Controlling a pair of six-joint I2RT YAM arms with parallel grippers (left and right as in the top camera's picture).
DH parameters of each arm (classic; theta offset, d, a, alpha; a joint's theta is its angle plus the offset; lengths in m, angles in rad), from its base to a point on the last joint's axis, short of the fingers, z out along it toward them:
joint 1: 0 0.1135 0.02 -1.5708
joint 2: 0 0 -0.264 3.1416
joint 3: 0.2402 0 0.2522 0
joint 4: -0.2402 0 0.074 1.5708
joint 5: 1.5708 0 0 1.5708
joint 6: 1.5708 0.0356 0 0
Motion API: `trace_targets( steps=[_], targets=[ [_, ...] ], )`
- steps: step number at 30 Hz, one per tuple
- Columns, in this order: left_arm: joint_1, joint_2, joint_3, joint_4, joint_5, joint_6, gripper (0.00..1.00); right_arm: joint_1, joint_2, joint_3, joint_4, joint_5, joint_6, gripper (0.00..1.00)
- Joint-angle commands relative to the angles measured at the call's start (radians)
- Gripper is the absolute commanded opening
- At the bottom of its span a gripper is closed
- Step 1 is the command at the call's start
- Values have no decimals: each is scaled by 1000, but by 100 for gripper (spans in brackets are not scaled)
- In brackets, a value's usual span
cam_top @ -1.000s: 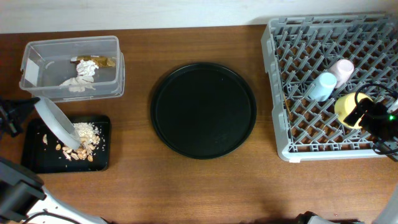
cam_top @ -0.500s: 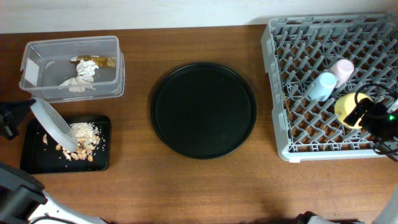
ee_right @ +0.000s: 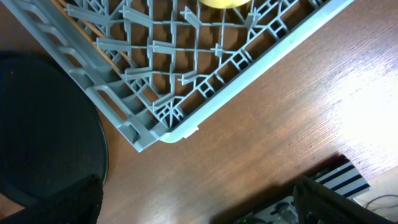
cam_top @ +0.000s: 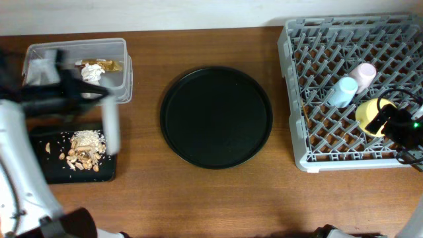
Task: Sort waste into correct bins and load items into the dishwasher rack
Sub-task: 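Carry the white plate with the left gripper onto the round black tray, then release the plate on the round tray and withdraw the left arm leftward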
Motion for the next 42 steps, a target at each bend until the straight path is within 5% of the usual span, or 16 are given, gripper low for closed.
trace_targets(
  steps=[1, 8, 12, 15, 30, 36, 42],
  targets=[
    [-270, -28, 0, 31, -172, -68, 1, -5, 2, -2, 1, 10, 9, 98],
    [-768, 5, 0, 277, -711, -423, 1, -5, 2, -2, 0, 9, 9, 98],
    [-959, 60, 0, 388, -1062, -528, 1, -5, 2, -2, 0, 9, 9, 98],
    [-1035, 145, 0, 454, -1195, -531, 1, -5, 2, -2, 0, 9, 8, 98],
    [-1077, 477, 0, 686, -1045, -531, 2, -5, 2, -2, 0, 9, 8, 98],
    [-1086, 488, 1, 707, -1045, -531, 52, -5, 2, -2, 0, 9, 9, 98],
    [-1065, 444, 39, 641, -1046, -511, 55, -5, 2, -2, 0, 9, 9, 98]
  ],
)
